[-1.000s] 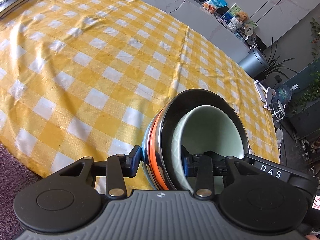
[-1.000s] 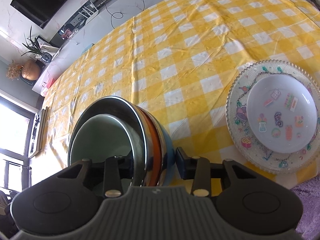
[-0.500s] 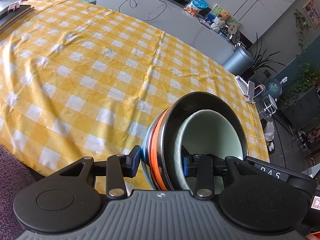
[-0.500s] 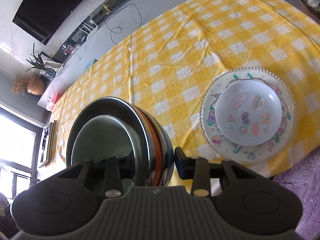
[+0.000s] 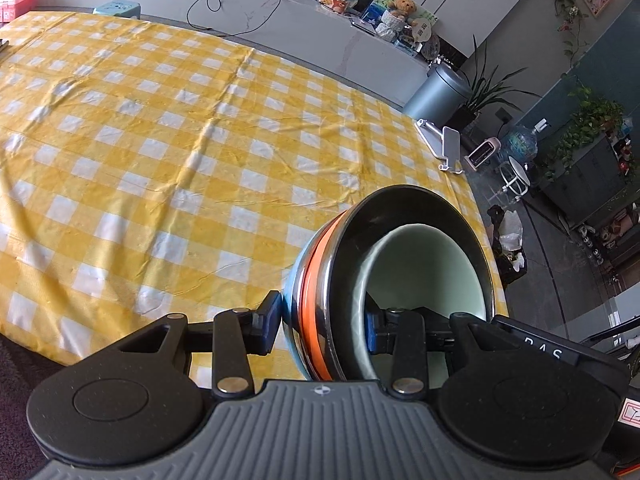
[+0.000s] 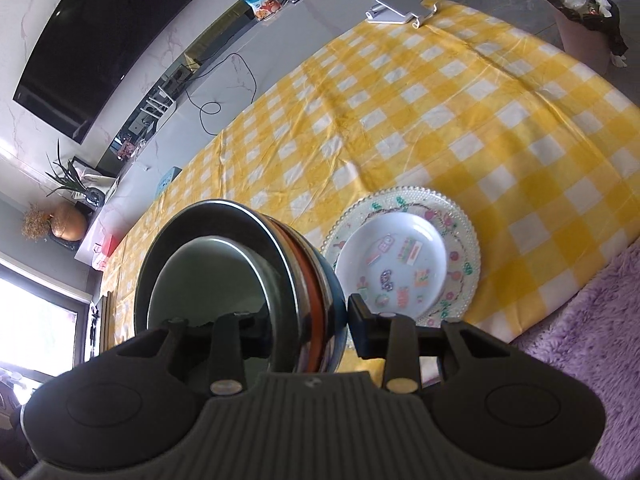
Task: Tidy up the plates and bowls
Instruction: 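Lift the bowl stack with the left tool and carry it over the white bowl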
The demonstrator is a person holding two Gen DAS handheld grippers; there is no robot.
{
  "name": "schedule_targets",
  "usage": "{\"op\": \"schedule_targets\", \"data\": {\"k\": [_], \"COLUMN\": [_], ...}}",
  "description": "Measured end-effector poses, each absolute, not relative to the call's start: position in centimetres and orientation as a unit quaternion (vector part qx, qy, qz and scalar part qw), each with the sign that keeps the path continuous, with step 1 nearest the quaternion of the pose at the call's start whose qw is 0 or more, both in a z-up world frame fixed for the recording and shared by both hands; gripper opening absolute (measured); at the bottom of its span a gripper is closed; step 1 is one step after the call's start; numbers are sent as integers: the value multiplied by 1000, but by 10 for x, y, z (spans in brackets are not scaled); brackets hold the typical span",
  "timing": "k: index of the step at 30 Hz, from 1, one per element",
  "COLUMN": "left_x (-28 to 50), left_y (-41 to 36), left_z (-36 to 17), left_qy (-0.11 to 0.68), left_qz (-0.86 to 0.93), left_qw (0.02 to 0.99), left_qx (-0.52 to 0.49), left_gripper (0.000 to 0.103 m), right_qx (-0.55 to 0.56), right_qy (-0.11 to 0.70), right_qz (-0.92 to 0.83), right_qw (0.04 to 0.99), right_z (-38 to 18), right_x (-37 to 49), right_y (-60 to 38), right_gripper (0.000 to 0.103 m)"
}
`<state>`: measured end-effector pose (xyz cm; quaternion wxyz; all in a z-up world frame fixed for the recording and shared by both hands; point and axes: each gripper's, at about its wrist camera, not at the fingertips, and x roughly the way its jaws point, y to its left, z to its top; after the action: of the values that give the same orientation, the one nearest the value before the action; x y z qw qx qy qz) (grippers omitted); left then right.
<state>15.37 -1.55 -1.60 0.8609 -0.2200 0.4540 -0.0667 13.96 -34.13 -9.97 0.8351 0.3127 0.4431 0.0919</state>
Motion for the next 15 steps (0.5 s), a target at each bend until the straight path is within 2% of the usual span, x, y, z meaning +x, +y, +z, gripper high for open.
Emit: {"op": "schedule_targets", "data": {"k": [15], "left_x": [189], "left_y": [-62], "left_z": [-37], "left_qy": [489], "left_qz": [-86], "left_qw": [842], "left_qx": [-212], "left_gripper": [44], "right_qx": [340], "right_qy": [442], "right_qz": [53], "right_qw": [828], "right_z": [-114], "right_x": [156], "right_y": [-391], "right_gripper": [35]}}
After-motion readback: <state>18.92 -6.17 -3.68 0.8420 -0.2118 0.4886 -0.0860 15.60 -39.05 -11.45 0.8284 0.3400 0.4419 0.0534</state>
